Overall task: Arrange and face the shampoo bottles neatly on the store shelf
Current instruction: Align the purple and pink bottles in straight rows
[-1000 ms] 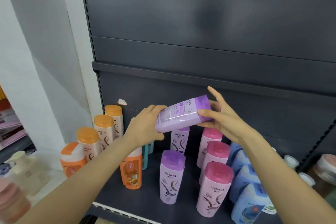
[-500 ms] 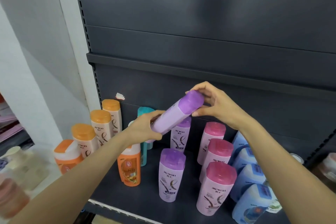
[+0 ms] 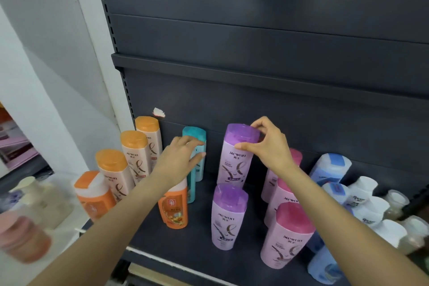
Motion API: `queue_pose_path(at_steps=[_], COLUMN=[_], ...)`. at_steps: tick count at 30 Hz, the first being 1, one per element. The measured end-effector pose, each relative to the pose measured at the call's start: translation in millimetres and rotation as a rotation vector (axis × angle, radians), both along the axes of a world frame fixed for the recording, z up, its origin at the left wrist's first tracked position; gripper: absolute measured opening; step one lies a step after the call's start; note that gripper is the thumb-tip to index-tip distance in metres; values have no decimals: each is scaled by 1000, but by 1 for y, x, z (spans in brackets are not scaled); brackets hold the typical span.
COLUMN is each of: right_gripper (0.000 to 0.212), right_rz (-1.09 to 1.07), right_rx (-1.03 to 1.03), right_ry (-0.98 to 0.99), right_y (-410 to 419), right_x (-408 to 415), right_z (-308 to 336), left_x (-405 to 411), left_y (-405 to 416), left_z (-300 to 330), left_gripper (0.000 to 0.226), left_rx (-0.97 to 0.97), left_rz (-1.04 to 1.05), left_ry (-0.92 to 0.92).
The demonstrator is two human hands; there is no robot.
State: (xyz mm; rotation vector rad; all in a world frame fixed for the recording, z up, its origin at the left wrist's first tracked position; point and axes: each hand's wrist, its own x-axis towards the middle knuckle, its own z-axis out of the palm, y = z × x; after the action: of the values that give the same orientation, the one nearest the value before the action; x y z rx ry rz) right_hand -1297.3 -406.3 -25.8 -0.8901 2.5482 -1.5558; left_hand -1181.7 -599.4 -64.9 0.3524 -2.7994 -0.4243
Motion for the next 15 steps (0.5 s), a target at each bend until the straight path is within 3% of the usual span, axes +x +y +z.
queue_pose_path(at_steps=[3, 7, 15], right_gripper=[50, 60, 55], right_rz=[-36, -45, -48], right_rx=[69, 181, 252], right_ry=[-28, -31, -72], right_y=[-5, -9, -9], right_x=[-2, -2, 2], right_z=[-18, -38, -61], left_x=[10, 16, 17], left_y=[-14, -23, -22], left_z=[-13, -19, -18], left_gripper=[48, 48, 51], left_rx=[-133, -43, -21], left_rz=[5, 33, 26], left_ry=[-129, -164, -189])
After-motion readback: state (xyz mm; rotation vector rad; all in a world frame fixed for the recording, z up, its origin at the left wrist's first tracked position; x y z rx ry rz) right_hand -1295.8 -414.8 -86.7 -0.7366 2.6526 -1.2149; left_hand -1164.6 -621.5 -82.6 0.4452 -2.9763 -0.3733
